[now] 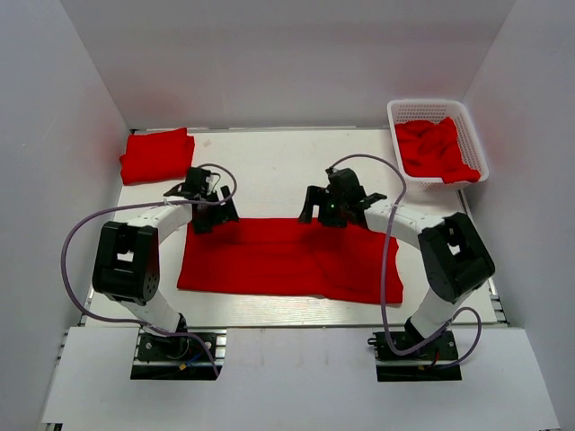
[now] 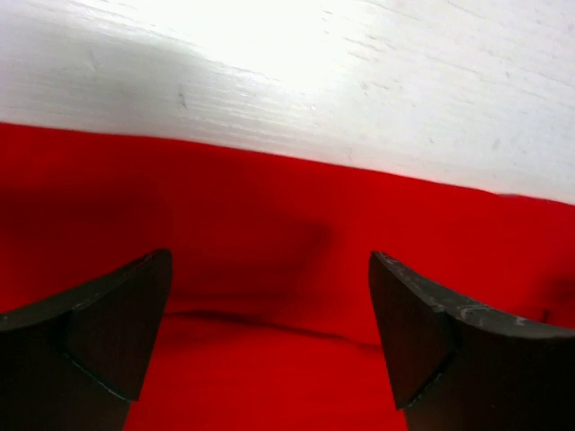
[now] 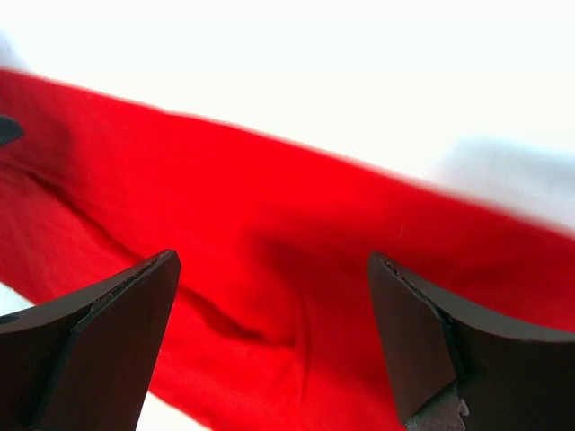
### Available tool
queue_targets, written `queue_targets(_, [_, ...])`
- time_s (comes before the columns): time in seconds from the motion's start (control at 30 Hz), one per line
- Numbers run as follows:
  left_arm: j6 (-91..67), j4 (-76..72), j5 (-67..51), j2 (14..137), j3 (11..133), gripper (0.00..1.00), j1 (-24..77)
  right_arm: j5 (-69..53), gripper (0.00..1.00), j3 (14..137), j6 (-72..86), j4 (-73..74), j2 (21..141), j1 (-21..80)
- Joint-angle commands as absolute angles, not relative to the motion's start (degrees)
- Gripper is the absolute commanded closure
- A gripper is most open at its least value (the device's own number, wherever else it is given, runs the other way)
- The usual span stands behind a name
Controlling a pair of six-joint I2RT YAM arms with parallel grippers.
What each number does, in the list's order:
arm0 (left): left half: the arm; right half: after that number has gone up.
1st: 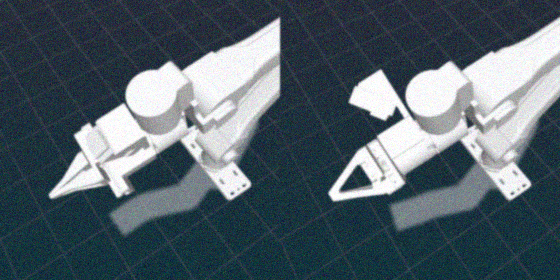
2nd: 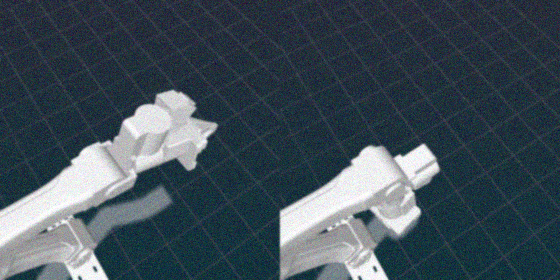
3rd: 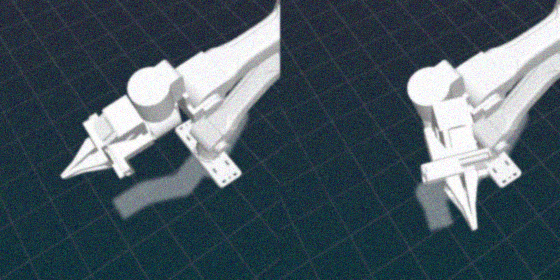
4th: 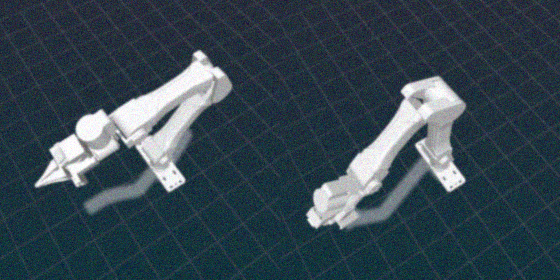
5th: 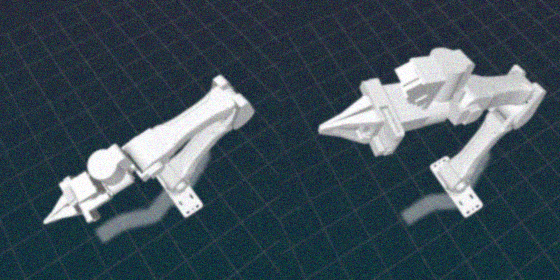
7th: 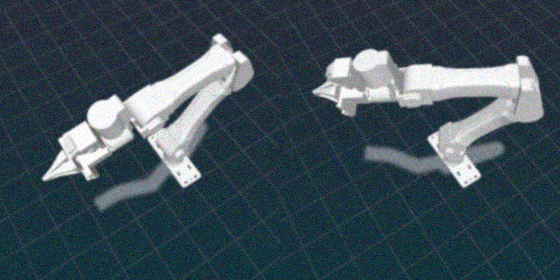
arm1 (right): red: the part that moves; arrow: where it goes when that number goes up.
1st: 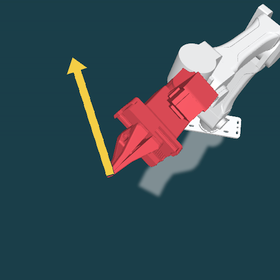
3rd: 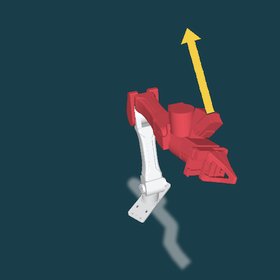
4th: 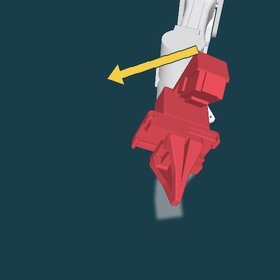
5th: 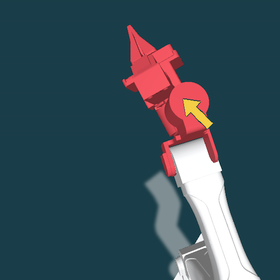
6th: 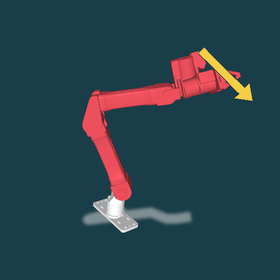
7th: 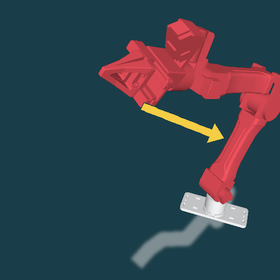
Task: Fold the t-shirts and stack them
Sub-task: Fold the other side of the tshirt into a rectangle
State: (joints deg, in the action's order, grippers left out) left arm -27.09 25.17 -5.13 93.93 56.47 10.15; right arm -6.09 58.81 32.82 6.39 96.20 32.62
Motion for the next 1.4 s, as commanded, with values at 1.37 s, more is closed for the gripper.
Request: queue_targets(1.37, [-27.08,31.8,2.81,92.37,65.37,0.0,6.86,-5.09,0.1,54.49,19.34,26.54,71.99,6.68])
